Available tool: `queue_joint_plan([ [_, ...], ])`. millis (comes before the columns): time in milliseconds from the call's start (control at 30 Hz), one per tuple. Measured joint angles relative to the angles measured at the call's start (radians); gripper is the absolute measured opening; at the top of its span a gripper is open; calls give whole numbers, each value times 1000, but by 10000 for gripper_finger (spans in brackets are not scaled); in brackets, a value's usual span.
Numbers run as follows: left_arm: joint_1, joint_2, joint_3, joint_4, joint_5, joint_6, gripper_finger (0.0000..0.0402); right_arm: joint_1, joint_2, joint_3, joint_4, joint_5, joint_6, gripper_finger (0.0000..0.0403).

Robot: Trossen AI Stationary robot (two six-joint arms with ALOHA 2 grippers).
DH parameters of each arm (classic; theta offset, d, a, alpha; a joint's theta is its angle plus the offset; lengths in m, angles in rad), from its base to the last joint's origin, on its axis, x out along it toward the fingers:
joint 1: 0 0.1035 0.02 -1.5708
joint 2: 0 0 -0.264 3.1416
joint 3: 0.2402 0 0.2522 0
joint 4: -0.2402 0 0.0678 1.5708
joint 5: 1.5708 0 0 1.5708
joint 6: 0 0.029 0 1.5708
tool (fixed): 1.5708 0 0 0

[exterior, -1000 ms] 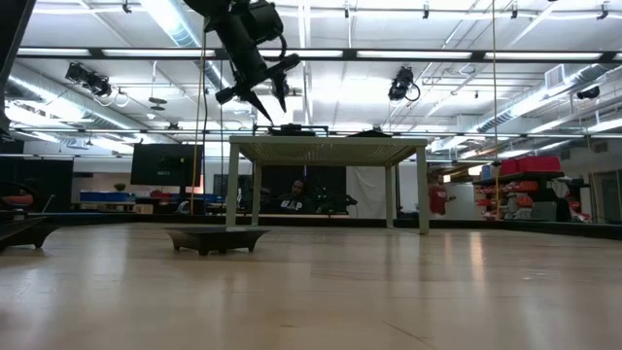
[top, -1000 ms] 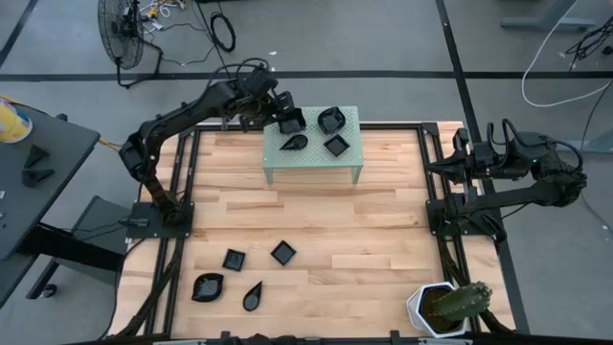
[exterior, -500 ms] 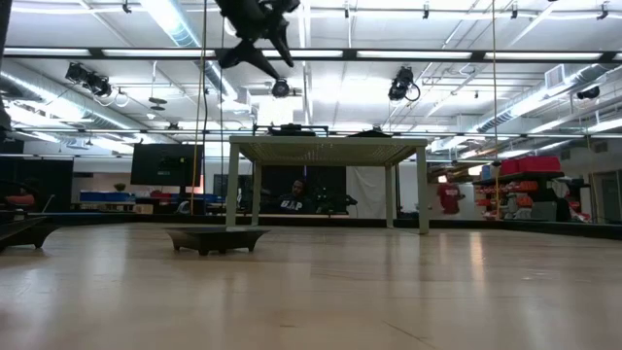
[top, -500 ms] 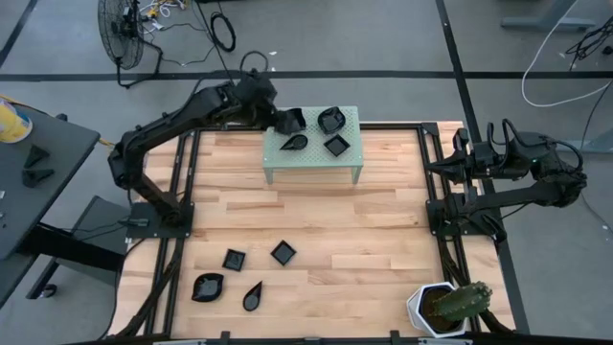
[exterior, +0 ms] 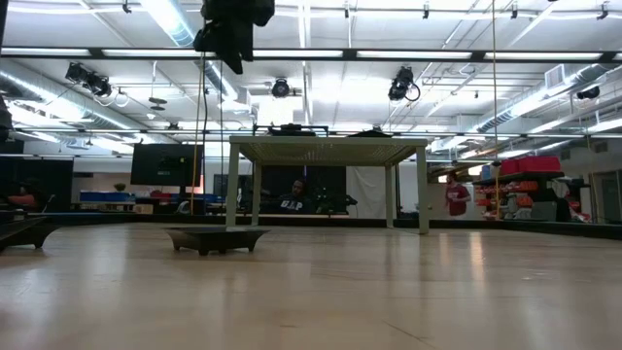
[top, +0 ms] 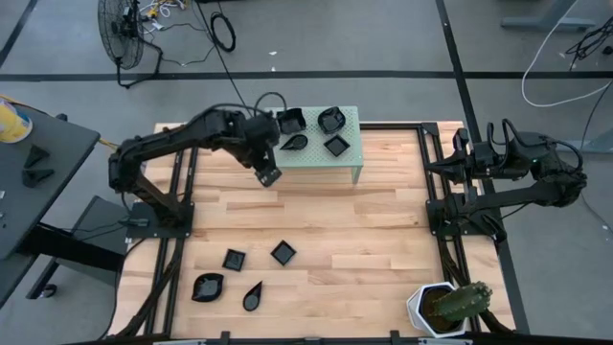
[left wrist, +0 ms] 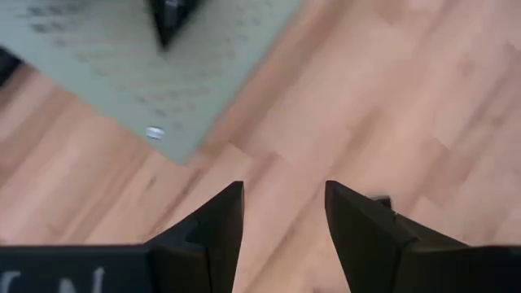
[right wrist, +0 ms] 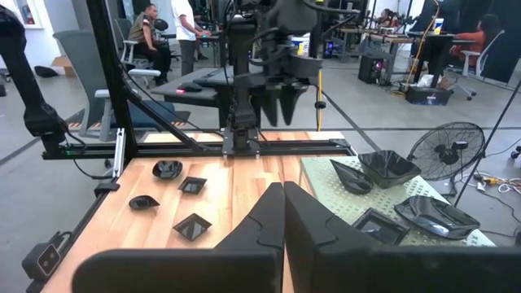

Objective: Pick & Place Mini shaped plates
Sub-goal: Stack the drop shaped plate on top of the drop shaped plate on the shelf

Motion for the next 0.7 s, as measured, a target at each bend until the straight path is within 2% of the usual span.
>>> queue_joint_plan([
  [267,-104,0,-1,-36,19,-7,179,0,0,0,0,0,0,4],
  [400,-150,0,-57,-17,35,-8,184,0,0,0,0,0,0,4],
  [700,-216,-36,-293,122,50,-25,263,0,0,0,0,0,0,4],
])
